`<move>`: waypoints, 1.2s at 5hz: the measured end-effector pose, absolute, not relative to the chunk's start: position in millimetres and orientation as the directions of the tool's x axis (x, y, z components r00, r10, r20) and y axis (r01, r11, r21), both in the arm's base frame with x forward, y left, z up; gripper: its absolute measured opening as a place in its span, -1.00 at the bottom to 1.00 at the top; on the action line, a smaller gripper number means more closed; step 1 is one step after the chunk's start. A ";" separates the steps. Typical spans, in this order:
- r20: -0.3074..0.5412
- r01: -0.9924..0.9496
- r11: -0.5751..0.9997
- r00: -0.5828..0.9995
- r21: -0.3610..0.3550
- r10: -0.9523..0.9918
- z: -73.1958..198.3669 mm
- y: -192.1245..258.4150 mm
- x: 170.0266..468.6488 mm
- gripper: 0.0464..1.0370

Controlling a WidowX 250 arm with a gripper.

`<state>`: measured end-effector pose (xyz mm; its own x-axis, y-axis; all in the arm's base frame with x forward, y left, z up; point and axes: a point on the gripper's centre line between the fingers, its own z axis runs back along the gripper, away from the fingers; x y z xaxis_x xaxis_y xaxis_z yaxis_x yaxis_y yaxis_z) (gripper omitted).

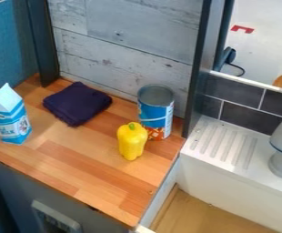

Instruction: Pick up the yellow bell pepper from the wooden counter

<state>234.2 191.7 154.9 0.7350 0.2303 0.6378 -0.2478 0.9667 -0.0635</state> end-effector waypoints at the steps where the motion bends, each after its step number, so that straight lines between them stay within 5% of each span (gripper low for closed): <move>1: 0.621 -0.249 0.965 0.745 -0.080 0.244 147.1 190.0 233.5 0.93; 3: 0.614 -0.242 0.966 0.751 -0.089 0.245 145.0 188.6 234.2 0.93; 6: 0.506 0.443 0.881 0.805 -0.168 -0.308 103.7 111.4 316.3 0.93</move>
